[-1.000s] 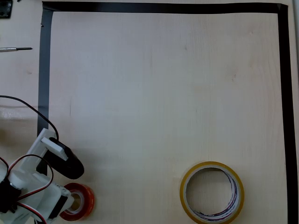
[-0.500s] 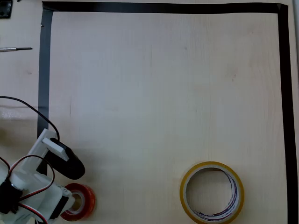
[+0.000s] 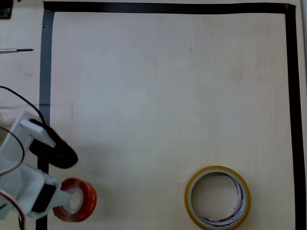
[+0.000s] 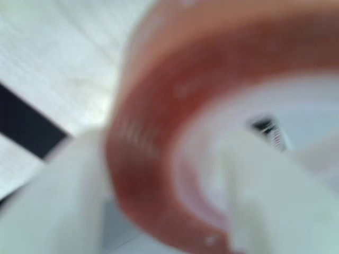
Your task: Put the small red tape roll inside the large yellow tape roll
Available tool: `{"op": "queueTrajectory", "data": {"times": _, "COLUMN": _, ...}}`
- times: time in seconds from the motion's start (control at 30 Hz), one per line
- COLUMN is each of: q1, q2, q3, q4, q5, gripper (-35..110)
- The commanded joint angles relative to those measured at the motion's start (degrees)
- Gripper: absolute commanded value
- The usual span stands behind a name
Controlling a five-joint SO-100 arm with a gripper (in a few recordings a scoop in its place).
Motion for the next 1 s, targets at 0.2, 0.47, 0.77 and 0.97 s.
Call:
{"op": "queueTrajectory", "data": {"times": 0.2, "q1": -4.7, "q2": -3.1, "q3": -17.2, "q4": -1.7, "q5": -1.5, "gripper": 0}}
{"op": "queueTrajectory", "data": {"times": 0.47, "q1": -11.3, "q2": -20.0, "q3": -28.5, "q4": -4.0, "q5": -1.5, "gripper": 0}}
{"op": "queueTrajectory", "data": {"times": 0.77, "q1": -15.1, "q2": -35.0, "q3": -44.8, "q4": -4.0, "q5": -1.4, "gripper": 0}}
{"op": "queueTrajectory", "data": {"times": 0.97, "q1": -15.8, "q2": -35.0, "q3": -47.6, "q4": -4.0, "q5": -1.1, "gripper": 0}}
